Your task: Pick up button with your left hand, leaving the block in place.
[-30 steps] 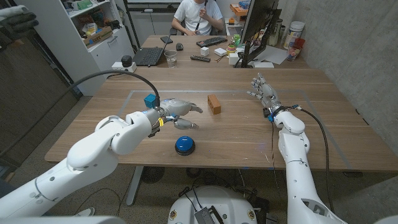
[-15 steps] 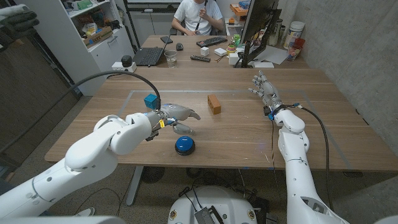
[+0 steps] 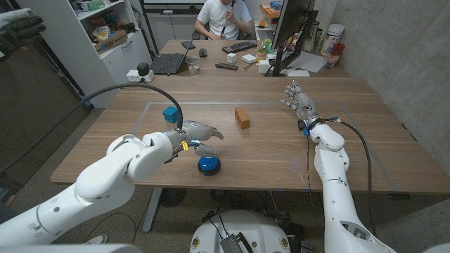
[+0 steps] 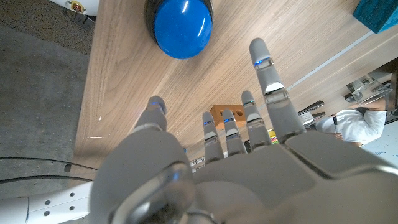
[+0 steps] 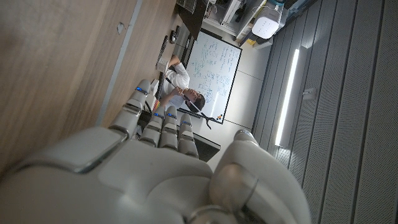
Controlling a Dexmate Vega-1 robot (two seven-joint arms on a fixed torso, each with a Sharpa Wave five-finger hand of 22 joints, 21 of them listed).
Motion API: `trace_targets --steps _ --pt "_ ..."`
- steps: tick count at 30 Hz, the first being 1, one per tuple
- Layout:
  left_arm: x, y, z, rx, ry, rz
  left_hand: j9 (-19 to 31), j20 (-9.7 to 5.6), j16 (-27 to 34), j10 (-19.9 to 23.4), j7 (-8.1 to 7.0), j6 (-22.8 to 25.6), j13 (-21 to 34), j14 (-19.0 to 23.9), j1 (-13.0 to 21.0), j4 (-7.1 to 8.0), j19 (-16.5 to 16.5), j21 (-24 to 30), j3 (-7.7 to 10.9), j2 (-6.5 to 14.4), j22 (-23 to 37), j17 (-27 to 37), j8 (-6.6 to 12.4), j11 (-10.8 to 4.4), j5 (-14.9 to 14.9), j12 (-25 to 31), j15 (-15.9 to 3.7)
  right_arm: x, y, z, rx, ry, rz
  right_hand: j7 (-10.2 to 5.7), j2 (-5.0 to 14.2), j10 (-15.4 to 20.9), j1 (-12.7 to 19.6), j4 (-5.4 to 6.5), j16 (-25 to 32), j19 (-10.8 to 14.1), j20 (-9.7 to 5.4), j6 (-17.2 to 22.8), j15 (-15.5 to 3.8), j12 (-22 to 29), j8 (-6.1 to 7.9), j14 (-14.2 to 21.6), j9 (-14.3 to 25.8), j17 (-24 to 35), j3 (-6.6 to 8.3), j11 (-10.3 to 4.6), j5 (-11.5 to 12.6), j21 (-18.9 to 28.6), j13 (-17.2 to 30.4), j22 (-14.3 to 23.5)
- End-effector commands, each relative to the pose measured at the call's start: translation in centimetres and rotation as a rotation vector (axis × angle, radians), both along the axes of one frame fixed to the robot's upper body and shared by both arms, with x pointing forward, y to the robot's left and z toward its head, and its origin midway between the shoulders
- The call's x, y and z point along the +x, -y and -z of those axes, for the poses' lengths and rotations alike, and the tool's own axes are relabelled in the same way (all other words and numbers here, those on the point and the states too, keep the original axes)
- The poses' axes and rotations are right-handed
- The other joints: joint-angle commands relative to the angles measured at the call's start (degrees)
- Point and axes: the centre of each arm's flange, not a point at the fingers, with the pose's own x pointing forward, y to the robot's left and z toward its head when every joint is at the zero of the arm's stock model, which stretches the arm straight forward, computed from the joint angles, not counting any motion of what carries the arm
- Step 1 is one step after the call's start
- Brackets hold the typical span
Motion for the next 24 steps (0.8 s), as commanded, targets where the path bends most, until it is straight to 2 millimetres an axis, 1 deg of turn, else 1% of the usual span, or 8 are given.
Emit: trace_targets --steps 1,6,8,9,16,24 --pt "0.2 -1.2 0.5 -0.050 -0.029 -0.014 0.3 0.15 -0.1 -0.1 -0.58 -0.1 0.1 -0.3 -0.4 0.28 -0.7 -0.3 -0.04 0.3 0.0 0.2 0.09 -0.20 0.4 0.0 0.12 0.3 -0.1 0.3 -0.006 -0.013 -0.004 -0.08 0.18 0.5 -0.1 -0.25 -0.1 0.2 0.47 0.6 0.13 0.1 0.27 -0.2 0.3 0.1 -0.01 -0.15 0.3 -0.3 0.1 0.3" --pt "0.5 -1.2 0.6 -0.036 -0.041 -0.024 0.3 0.15 0.0 0.0 -0.63 -0.5 0.1 0.0 -0.6 0.32 -1.0 -0.6 -0.07 0.3 0.0 0.2 -0.08 -0.17 0.4 0.0 0.23 0.5 -0.2 0.4 -0.008 -0.013 -0.009 -0.11 0.17 0.6 -0.2 -0.24 -0.1 0.3 0.62 0.7 0.13 0.2 0.26 -0.2 0.3 0.2 -0.04 -0.14 0.3 -0.2 0.1 0.3" --pt "0.5 -1.1 0.7 -0.037 -0.032 -0.009 0.3 0.12 0.6 1.3 -0.94 -0.4 0.2 1.7 -0.7 0.40 -1.0 -0.9 -0.06 0.4 0.0 0.2 -0.01 -0.57 0.4 0.5 -0.29 0.6 -0.3 0.5 -0.003 -0.015 -0.014 -0.14 0.17 0.6 -0.2 -0.25 -0.1 0.4 0.69 0.7 0.11 0.2 0.26 -0.1 0.3 0.2 -0.05 -0.16 0.3 -0.2 0.1 0.3" --pt "0.5 -1.0 0.7 -0.041 -0.037 -0.007 0.3 0.11 0.7 1.4 -0.94 -0.4 0.2 2.1 -0.8 0.39 -1.0 -1.0 -0.06 0.4 0.0 0.2 -0.01 -0.46 0.4 0.6 -0.09 0.6 -0.3 0.5 -0.004 -0.015 -0.012 -0.11 0.16 0.6 -0.2 -0.24 0.0 0.4 0.72 0.7 0.08 0.2 0.26 -0.1 0.3 0.2 -0.06 -0.17 0.3 -0.2 0.1 0.3" --pt "1.3 -0.6 1.1 -0.034 -0.090 -0.012 0.3 0.10 0.4 1.6 -1.19 -0.7 0.3 1.7 -0.9 0.36 -0.8 -1.1 -0.13 0.2 0.0 0.1 -0.13 -0.20 0.4 0.6 0.30 0.8 -0.2 0.9 -0.004 -0.023 -0.012 -0.17 0.17 0.6 -0.3 -0.24 0.1 0.6 0.99 0.7 0.17 0.2 0.24 0.1 0.3 0.2 -0.09 -0.30 0.3 -0.1 0.1 0.3" --pt "1.9 -0.1 1.5 -0.014 -0.107 -0.011 0.3 0.11 0.1 1.0 -1.17 -0.9 0.3 1.4 -1.2 0.44 -0.7 -1.3 -0.28 0.0 0.0 0.1 -0.16 0.16 0.4 0.4 0.44 0.9 0.1 0.9 0.000 -0.024 -0.013 -0.23 0.18 0.7 -0.3 -0.24 0.1 0.7 1.17 0.8 0.16 0.2 0.26 0.2 0.3 0.2 -0.10 -0.32 0.3 -0.1 0.1 0.3"
